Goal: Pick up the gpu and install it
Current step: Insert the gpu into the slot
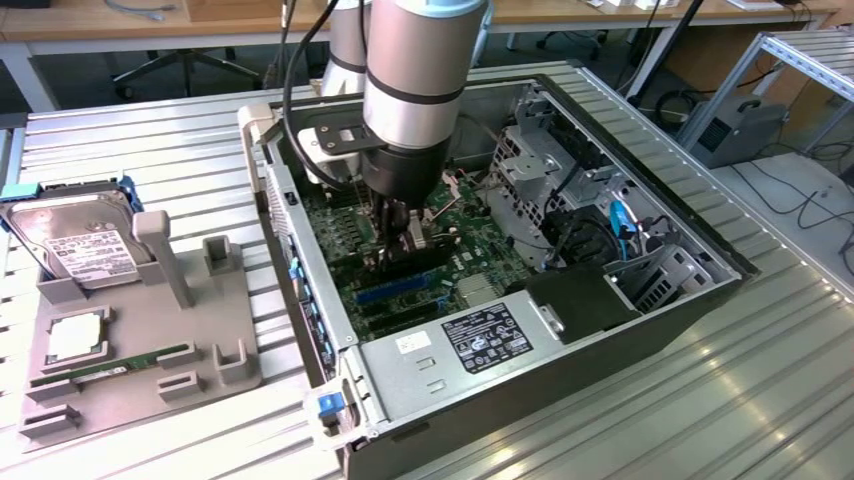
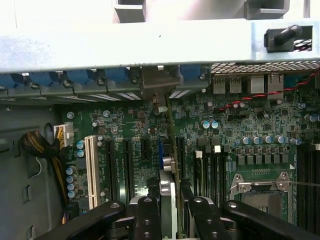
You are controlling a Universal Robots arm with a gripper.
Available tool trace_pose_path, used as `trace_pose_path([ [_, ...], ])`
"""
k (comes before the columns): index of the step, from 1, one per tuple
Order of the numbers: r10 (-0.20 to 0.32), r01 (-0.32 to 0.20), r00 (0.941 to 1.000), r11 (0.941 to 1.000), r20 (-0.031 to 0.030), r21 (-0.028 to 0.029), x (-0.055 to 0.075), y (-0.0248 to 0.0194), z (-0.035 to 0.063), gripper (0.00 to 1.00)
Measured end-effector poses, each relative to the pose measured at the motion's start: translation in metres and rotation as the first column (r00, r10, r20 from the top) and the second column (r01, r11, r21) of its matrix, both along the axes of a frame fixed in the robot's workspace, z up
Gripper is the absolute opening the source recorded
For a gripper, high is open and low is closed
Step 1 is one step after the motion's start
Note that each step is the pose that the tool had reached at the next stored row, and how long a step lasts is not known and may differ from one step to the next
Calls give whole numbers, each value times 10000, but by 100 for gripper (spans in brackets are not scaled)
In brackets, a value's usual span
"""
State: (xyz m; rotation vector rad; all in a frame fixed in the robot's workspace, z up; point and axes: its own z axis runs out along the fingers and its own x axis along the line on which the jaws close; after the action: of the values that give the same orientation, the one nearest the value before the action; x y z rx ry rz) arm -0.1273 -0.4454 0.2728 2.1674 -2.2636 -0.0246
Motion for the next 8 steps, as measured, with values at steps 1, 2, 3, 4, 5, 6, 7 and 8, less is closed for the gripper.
trace_pose_path([
  [1, -1, 1, 10000, 10000, 0, 0, 0, 0, 0, 27],
  [2, -7, 7, 10000, 10000, 2, 3, 0, 0, -3, 27],
  [3, -13, 13, 10000, 10000, 2, 4, 0, -1, -6, 27],
  [4, -19, 19, 10000, 10000, 1, 3, 0, -1, -8, 27],
  [5, -27, 27, 10000, 10000, 2, 4, 0, -2, -15, 27],
  [6, -36, 36, 10000, 10000, 1, 3, 0, -4, -24, 27],
  [7, -52, 52, 10000, 10000, 0, 0, 0, -7, -37, 27],
  [8, -72, 72, 10000, 10000, -1, -1, 0, -10, -45, 27],
])
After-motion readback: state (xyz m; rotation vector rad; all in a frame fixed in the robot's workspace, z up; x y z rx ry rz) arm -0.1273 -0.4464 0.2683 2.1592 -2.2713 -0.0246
